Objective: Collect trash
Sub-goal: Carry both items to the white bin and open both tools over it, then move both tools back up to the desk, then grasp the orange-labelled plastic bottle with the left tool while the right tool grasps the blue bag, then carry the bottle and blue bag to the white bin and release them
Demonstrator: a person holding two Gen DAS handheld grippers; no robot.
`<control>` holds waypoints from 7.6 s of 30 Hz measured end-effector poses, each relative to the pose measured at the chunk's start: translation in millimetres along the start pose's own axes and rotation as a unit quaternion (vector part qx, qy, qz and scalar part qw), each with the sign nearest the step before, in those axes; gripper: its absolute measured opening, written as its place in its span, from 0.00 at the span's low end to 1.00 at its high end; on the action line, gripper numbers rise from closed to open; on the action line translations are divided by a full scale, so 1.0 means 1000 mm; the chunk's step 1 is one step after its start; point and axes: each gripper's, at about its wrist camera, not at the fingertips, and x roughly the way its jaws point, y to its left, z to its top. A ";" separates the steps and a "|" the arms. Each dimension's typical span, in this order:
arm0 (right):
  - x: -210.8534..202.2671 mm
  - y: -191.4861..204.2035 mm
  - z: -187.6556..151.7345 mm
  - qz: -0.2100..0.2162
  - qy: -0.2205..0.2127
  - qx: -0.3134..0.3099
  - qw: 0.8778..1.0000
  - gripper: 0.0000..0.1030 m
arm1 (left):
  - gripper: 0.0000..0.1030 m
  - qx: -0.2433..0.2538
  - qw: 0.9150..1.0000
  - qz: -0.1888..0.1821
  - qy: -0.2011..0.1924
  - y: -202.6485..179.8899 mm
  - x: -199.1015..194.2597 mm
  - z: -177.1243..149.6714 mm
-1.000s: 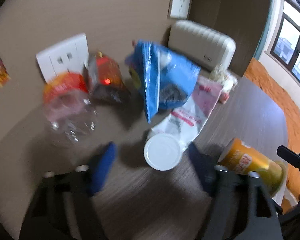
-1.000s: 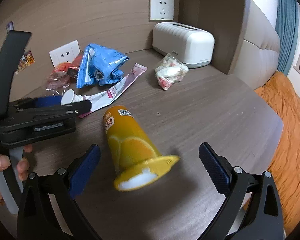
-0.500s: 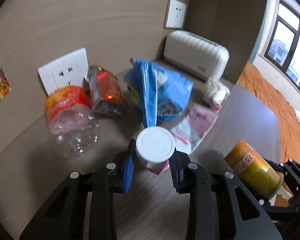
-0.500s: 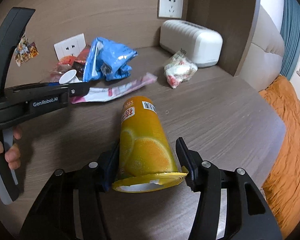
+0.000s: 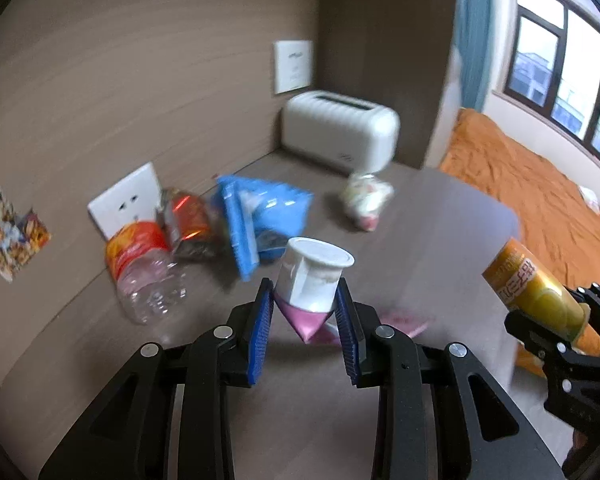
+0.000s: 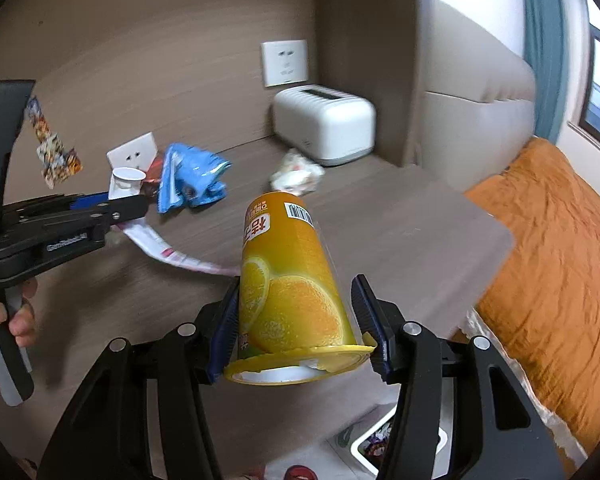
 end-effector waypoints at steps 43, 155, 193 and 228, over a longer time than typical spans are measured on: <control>-0.021 -0.240 -0.218 -0.154 0.101 0.322 0.929 0.54 | 0.29 0.275 0.918 -0.227 0.174 -0.349 0.121 -0.152; 0.196 0.122 0.114 0.093 0.067 -0.054 0.992 0.85 | 0.95 -0.182 0.964 0.183 0.057 0.165 0.115 -0.006; -0.021 -0.054 0.015 -0.042 0.001 0.096 0.994 0.75 | 0.83 0.030 0.999 -0.029 0.022 -0.045 0.009 -0.022; -0.024 -0.216 -0.199 -0.201 0.120 0.285 0.929 0.76 | 0.83 0.260 0.931 -0.210 0.150 -0.317 0.123 -0.148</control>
